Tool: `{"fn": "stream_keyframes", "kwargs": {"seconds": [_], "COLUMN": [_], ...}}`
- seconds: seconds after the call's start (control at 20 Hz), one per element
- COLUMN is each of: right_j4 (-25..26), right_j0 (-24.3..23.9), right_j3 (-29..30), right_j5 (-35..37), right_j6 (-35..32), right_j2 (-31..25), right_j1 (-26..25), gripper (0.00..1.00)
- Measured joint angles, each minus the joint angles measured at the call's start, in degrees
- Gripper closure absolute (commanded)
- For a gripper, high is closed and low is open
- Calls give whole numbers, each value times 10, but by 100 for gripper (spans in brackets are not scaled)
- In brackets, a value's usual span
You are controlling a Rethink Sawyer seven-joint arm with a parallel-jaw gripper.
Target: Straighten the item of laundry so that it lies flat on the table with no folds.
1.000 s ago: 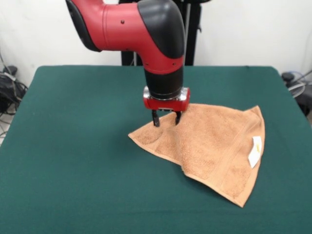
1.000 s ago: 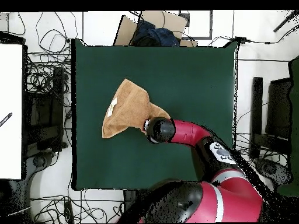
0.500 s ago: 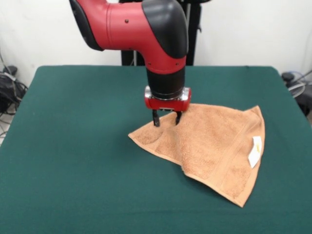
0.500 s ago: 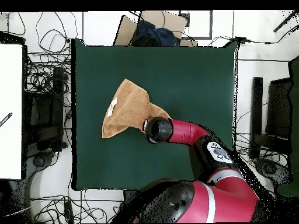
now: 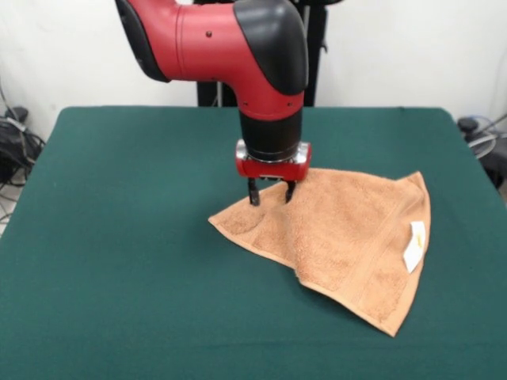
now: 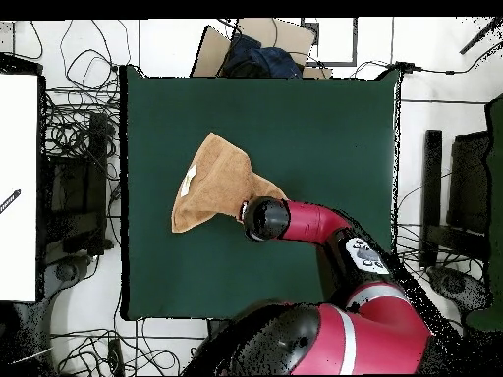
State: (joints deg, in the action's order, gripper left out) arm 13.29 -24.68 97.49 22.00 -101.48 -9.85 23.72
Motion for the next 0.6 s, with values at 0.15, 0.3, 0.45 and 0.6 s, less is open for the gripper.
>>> {"fn": "stream_keyframes", "kwargs": {"seconds": [0.15, 0.3, 0.45, 0.6], "right_j4": [0, 0, 0, 0], "right_j0": [0, 0, 0, 1], "right_j3": [-1, -1, -1, -1], "right_j5": [0, -2, -2, -2], "right_j6": [0, 0, 0, 0], "right_j2": [2, 2, 2, 3], "right_j1": [-1, -1, -1, -1], "gripper": [100, 100, 100, 100]}}
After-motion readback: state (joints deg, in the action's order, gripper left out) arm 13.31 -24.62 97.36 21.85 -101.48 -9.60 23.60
